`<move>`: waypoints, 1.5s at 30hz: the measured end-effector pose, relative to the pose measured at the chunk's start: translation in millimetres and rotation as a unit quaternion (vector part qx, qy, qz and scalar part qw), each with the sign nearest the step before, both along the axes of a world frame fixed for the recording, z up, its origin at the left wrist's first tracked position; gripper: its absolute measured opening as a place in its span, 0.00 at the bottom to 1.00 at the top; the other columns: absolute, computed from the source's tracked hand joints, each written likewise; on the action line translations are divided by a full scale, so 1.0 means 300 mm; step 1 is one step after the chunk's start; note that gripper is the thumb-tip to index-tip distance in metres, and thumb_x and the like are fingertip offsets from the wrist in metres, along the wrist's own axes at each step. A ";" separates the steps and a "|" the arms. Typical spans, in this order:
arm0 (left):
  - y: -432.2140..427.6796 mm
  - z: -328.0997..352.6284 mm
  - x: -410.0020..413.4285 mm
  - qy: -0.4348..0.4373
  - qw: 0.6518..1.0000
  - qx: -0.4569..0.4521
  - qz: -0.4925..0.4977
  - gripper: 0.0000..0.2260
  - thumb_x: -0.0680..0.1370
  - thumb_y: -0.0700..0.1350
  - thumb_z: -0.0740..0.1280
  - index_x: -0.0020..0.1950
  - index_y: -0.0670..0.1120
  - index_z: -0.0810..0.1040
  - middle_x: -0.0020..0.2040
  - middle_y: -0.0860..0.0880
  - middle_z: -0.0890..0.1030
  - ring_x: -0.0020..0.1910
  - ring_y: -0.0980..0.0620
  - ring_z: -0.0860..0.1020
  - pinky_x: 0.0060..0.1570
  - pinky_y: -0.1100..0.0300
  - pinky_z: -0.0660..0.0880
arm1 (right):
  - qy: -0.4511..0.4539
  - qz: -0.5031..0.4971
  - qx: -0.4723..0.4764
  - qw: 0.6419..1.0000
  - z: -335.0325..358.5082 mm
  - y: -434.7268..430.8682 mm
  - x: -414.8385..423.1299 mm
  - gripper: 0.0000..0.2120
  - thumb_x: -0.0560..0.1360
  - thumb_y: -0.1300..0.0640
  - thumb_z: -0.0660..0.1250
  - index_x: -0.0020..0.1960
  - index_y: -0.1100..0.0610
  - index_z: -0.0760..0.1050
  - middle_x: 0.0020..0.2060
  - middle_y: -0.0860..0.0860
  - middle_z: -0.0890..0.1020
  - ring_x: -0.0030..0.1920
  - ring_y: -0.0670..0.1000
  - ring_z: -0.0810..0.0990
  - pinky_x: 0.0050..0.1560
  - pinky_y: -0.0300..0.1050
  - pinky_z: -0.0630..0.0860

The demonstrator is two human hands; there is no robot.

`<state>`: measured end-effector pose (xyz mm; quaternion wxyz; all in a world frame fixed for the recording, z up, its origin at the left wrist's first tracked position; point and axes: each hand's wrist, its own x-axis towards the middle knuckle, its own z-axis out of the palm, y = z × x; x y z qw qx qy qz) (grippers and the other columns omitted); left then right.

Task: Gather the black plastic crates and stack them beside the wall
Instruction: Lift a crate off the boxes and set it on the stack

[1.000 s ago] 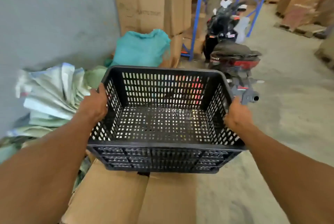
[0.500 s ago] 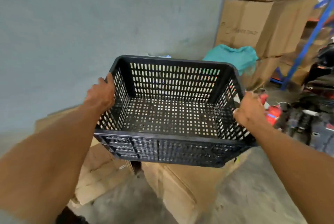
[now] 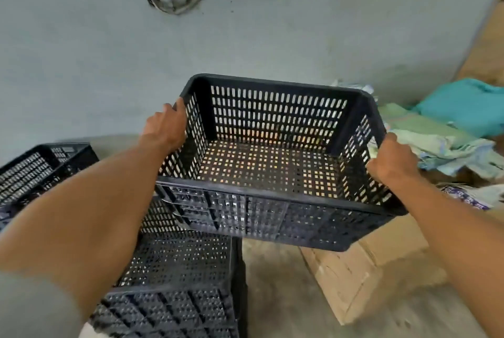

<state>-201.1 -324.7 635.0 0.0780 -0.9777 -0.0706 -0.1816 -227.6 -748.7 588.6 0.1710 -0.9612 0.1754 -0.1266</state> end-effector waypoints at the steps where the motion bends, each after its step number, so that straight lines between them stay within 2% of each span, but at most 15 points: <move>1: 0.046 -0.004 -0.056 -0.003 1.000 -0.003 0.013 0.30 0.74 0.38 0.68 0.72 0.42 0.58 0.53 0.36 0.74 0.43 0.34 0.78 0.36 0.47 0.72 | -0.003 0.013 0.004 1.000 0.000 0.044 -0.017 0.27 0.71 0.64 0.69 0.67 0.67 0.64 0.54 0.69 0.78 0.55 0.69 0.77 0.52 0.56 0.74; 6: 0.275 -0.027 -0.287 0.021 0.998 0.005 0.059 0.31 0.73 0.40 0.70 0.72 0.42 0.59 0.52 0.35 0.74 0.42 0.33 0.79 0.36 0.46 0.74 | 0.010 0.081 -0.003 0.997 -0.012 0.264 -0.100 0.30 0.72 0.63 0.69 0.70 0.68 0.63 0.54 0.67 0.79 0.55 0.67 0.78 0.50 0.54 0.74; 10: 0.475 -0.067 -0.375 0.022 0.996 0.004 0.085 0.27 0.74 0.38 0.68 0.70 0.42 0.61 0.48 0.37 0.75 0.41 0.34 0.79 0.35 0.45 0.74 | 0.019 0.109 -0.010 0.994 -0.019 0.468 -0.129 0.25 0.71 0.63 0.70 0.66 0.66 0.66 0.54 0.65 0.79 0.55 0.66 0.78 0.53 0.55 0.74; 14: 0.705 -0.119 -0.370 0.034 0.995 -0.007 0.092 0.26 0.75 0.39 0.67 0.70 0.42 0.62 0.51 0.36 0.76 0.44 0.34 0.80 0.40 0.43 0.77 | 0.023 0.115 -0.025 0.993 -0.030 0.687 -0.111 0.24 0.71 0.62 0.71 0.64 0.65 0.69 0.58 0.65 0.77 0.57 0.65 0.77 0.48 0.51 0.73; 22: 1.053 -0.161 -0.231 0.067 0.996 -0.030 0.057 0.24 0.76 0.38 0.66 0.70 0.41 0.62 0.53 0.36 0.76 0.46 0.35 0.80 0.43 0.42 0.79 | 0.055 0.078 -0.051 0.994 -0.064 1.024 -0.051 0.20 0.72 0.62 0.69 0.62 0.64 0.70 0.56 0.65 0.78 0.56 0.65 0.77 0.46 0.50 0.72; 25: 1.105 -0.175 -0.198 0.079 0.995 -0.041 0.039 0.23 0.77 0.38 0.65 0.70 0.41 0.63 0.51 0.37 0.77 0.45 0.36 0.79 0.44 0.43 0.80 | 0.067 0.059 -0.052 0.995 -0.058 1.076 -0.053 0.16 0.72 0.62 0.69 0.58 0.65 0.72 0.49 0.63 0.79 0.53 0.64 0.78 0.42 0.48 0.68; 27: 1.132 -0.199 -0.187 0.084 0.994 -0.056 0.036 0.24 0.77 0.38 0.64 0.71 0.41 0.63 0.51 0.37 0.77 0.46 0.36 0.79 0.45 0.43 0.80 | 0.077 0.054 -0.068 0.993 -0.056 1.092 -0.049 0.15 0.72 0.62 0.70 0.57 0.64 0.73 0.41 0.59 0.76 0.52 0.64 0.78 0.46 0.50 0.71; 29: 1.148 -0.225 -0.191 0.092 0.993 -0.070 0.038 0.23 0.76 0.36 0.64 0.70 0.41 0.64 0.50 0.38 0.76 0.46 0.36 0.79 0.45 0.43 0.80 | 0.089 0.050 -0.091 0.991 -0.057 1.104 -0.042 0.19 0.72 0.62 0.69 0.61 0.63 0.71 0.44 0.61 0.78 0.53 0.64 0.77 0.53 0.54 0.73; 32: 1.162 -0.261 -0.217 0.092 0.992 -0.081 0.042 0.23 0.75 0.35 0.63 0.70 0.40 0.64 0.51 0.37 0.77 0.47 0.35 0.79 0.42 0.45 0.77 | 0.092 0.053 -0.106 0.989 -0.069 1.120 -0.036 0.29 0.70 0.63 0.69 0.70 0.61 0.66 0.52 0.65 0.79 0.54 0.65 0.77 0.52 0.53 0.73; 35: 1.163 -0.282 -0.233 0.099 0.991 -0.077 0.049 0.27 0.76 0.36 0.64 0.74 0.40 0.61 0.53 0.37 0.77 0.49 0.35 0.79 0.41 0.46 0.76 | 0.082 0.064 -0.115 0.988 -0.092 1.127 -0.036 0.22 0.69 0.64 0.70 0.62 0.64 0.71 0.50 0.65 0.79 0.52 0.66 0.78 0.49 0.52 0.72; 38: 1.162 -0.286 -0.233 0.096 0.991 -0.076 0.054 0.30 0.76 0.36 0.64 0.76 0.41 0.59 0.54 0.37 0.77 0.48 0.35 0.79 0.40 0.47 0.76 | 0.071 0.070 -0.117 0.988 -0.115 1.120 -0.022 0.17 0.69 0.63 0.71 0.56 0.65 0.73 0.49 0.64 0.79 0.50 0.66 0.78 0.56 0.57 0.73; 40: 1.156 -0.293 -0.238 0.099 0.990 -0.079 0.063 0.31 0.76 0.35 0.64 0.77 0.42 0.57 0.55 0.37 0.76 0.49 0.35 0.79 0.41 0.46 0.76 | 0.073 0.076 -0.112 0.988 -0.129 1.114 -0.008 0.16 0.70 0.61 0.71 0.56 0.63 0.72 0.49 0.63 0.79 0.52 0.65 0.78 0.58 0.58 0.72; 43: 1.151 -0.307 -0.244 0.100 0.988 -0.087 0.074 0.29 0.76 0.33 0.61 0.77 0.43 0.58 0.54 0.37 0.76 0.49 0.35 0.79 0.41 0.46 0.77 | 0.092 0.084 -0.109 0.986 -0.154 1.104 0.014 0.21 0.72 0.58 0.71 0.62 0.63 0.71 0.52 0.64 0.80 0.54 0.65 0.78 0.47 0.51 0.72; 45: 1.147 -0.304 -0.247 0.102 0.987 -0.094 0.082 0.27 0.77 0.34 0.59 0.76 0.44 0.60 0.53 0.36 0.77 0.49 0.35 0.79 0.40 0.46 0.75 | 0.102 0.087 -0.112 0.985 -0.156 1.103 0.022 0.22 0.71 0.57 0.71 0.63 0.63 0.72 0.52 0.64 0.80 0.54 0.65 0.78 0.44 0.50 0.72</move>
